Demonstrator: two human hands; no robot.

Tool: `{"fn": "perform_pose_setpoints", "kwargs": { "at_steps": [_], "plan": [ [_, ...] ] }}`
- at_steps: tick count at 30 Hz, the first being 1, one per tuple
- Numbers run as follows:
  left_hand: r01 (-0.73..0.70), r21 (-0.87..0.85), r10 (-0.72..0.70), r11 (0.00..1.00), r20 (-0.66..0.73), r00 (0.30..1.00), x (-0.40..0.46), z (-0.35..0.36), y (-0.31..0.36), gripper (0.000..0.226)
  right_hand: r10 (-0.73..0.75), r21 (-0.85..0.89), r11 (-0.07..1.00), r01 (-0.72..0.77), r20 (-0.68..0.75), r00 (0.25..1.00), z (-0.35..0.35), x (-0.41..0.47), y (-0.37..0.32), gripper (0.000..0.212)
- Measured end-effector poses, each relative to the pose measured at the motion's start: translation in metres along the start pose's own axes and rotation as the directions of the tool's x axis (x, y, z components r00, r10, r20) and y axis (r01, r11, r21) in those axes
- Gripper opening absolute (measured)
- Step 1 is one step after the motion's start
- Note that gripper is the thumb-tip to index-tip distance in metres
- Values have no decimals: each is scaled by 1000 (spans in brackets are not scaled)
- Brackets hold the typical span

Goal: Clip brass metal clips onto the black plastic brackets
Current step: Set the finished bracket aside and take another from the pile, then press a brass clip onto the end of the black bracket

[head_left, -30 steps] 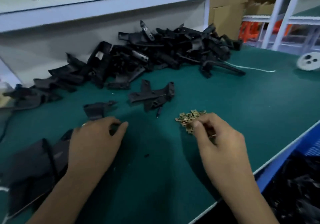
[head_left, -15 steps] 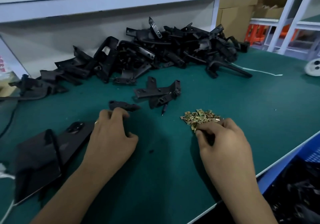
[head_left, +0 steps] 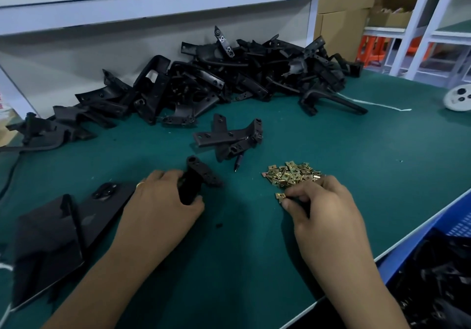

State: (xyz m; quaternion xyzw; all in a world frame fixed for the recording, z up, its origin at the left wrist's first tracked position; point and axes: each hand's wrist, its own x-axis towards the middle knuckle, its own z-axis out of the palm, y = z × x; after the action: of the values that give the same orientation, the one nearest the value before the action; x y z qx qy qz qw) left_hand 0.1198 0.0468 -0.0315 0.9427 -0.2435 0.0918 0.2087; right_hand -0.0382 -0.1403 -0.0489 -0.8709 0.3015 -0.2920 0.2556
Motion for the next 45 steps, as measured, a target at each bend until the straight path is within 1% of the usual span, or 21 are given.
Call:
{"fn": "perform_pose_setpoints", "kwargs": {
  "at_steps": [1, 2, 4, 7, 10, 12, 14, 18, 20, 23, 26, 29, 32, 36, 39, 42, 45],
  "plan": [
    [-24, -2, 24, 1000, 7, 1000, 0, -1, 0, 53, -3, 2, 1000, 3, -5, 1000, 0, 0, 0, 8],
    [-57, -22, 58, 998, 23, 998, 0, -2, 0, 51, -6, 7, 1000, 6, -13, 1000, 1, 0, 0, 7],
    [-140, -94, 147, 986, 75, 986, -2, -4, 2, 57, -12, 25, 1000, 12, -32, 999, 1, -1, -1, 4],
    [-259, -229, 290, 938, 112, 950, -7, -6, 6, 66, -21, 93, 995, 25, -39, 999, 1, 0, 2, 5],
    [-372, -285, 414, 884, 104, 904, -10, -4, 10, 74, -22, 233, 972, 35, -55, 998, -2, 1, -1, 5],
    [-421, -289, 457, 860, 71, 886, -11, -3, 14, 76, -34, 295, 954, 59, -88, 995, -4, 2, -4, 6],
    [-437, -311, 472, 844, 45, 880, -12, -1, 17, 76, -37, 320, 945, 69, -104, 994, -5, 3, -6, 9],
    [-433, -331, 474, 838, 49, 879, -11, 1, 15, 74, 12, 404, 914, 19, -74, 997, -5, 2, -6, 15],
    [-440, -331, 481, 835, 49, 875, -11, 2, 14, 73, 33, 462, 886, -28, -1, 999, -8, 3, -5, 16],
    [-448, -343, 493, 825, 49, 869, -10, 4, 12, 73, 15, 616, 778, -121, 174, 985, -13, 6, -2, 14],
    [-455, -345, 502, 821, 57, 863, -10, 5, 11, 73, -11, 698, 702, -143, 211, 977, -17, 9, 1, 11],
    [-465, -335, 513, 819, 65, 856, -10, 5, 12, 72, 16, 718, 676, -165, 210, 978, -18, 10, 5, 10],
    [-475, -377, 539, 795, 79, 839, -12, 3, 14, 72, 34, 691, 704, -162, 195, 980, -17, 9, 6, 11],
    [-541, -472, 656, 696, 112, 747, -17, 0, 20, 74, 9, 707, 689, -160, 213, 977, -16, 9, 4, 12],
    [-547, -500, 691, 671, 156, 706, -18, -1, 23, 72, 2, 713, 682, -161, 218, 976, -15, 10, 5, 12],
    [-546, -465, 683, 697, 196, 704, -18, -1, 24, 74, -2, 730, 663, -167, 224, 975, -15, 10, 6, 13],
    [-547, -421, 659, 724, 184, 729, -18, 0, 25, 73, -20, 752, 636, -171, 238, 971, -16, 11, 7, 12]
  ]
}}
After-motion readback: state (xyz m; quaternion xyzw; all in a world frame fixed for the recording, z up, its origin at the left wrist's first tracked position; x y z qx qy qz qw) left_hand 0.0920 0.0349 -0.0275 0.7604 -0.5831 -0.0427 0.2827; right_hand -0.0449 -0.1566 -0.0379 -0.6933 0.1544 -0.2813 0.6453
